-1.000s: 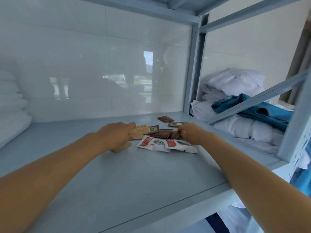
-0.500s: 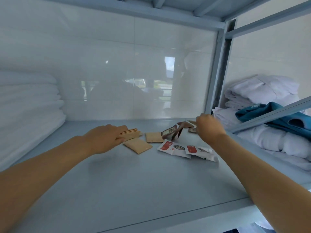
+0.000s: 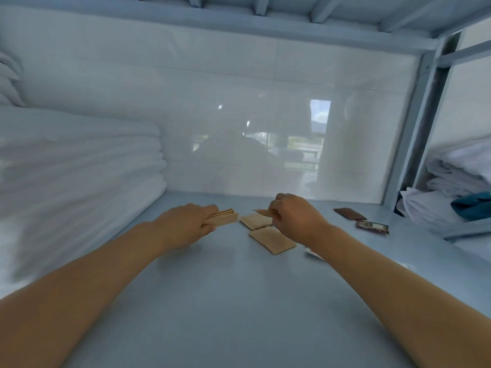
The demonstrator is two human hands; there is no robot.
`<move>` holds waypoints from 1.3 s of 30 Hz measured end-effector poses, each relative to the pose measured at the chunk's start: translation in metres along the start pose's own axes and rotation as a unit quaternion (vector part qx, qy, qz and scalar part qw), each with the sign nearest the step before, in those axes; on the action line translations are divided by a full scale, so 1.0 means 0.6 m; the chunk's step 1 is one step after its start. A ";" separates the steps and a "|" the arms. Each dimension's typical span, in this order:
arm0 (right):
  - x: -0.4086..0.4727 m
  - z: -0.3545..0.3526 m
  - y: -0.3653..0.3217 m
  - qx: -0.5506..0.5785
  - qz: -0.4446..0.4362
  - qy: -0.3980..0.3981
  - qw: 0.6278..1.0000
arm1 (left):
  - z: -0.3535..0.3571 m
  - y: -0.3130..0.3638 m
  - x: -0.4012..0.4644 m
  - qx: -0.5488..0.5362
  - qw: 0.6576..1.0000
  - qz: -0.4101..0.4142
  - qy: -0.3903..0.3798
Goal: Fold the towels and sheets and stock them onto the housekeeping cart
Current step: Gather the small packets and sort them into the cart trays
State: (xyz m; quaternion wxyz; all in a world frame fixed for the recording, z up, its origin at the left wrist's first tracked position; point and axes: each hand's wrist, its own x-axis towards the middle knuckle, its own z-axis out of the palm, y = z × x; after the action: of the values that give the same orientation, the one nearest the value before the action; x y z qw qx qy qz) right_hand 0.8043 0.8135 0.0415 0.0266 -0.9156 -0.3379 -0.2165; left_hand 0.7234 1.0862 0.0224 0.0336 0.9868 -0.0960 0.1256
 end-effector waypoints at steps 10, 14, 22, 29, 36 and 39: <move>-0.027 0.030 0.022 0.162 0.067 -0.137 0.975 | 0.023 -0.005 0.026 -0.009 0.999 0.033 0.018; -0.037 0.035 0.021 0.155 0.068 -0.151 0.974 | 0.030 -0.005 0.025 -0.040 0.999 0.026 0.012; -0.041 0.040 -0.012 0.274 -0.017 -0.101 0.956 | 0.024 0.023 0.019 -0.104 0.994 0.030 0.010; -0.036 0.040 0.011 0.343 0.001 -0.107 0.933 | 0.030 0.034 0.014 -0.088 0.996 0.026 -0.007; -0.033 0.030 0.018 0.294 0.018 -0.157 0.943 | 0.031 0.054 0.011 -0.050 0.997 0.029 -0.045; -0.036 0.031 0.006 0.308 0.022 -0.130 0.942 | 0.033 0.066 0.011 -0.056 0.996 0.032 -0.053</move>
State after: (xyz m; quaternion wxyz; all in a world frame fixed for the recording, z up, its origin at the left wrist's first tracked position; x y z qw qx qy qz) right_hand 0.7991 0.8012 0.0159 0.2675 -0.8903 -0.3680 0.0198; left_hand 0.7266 1.0445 0.0067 0.0792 0.9851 -0.1364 0.0682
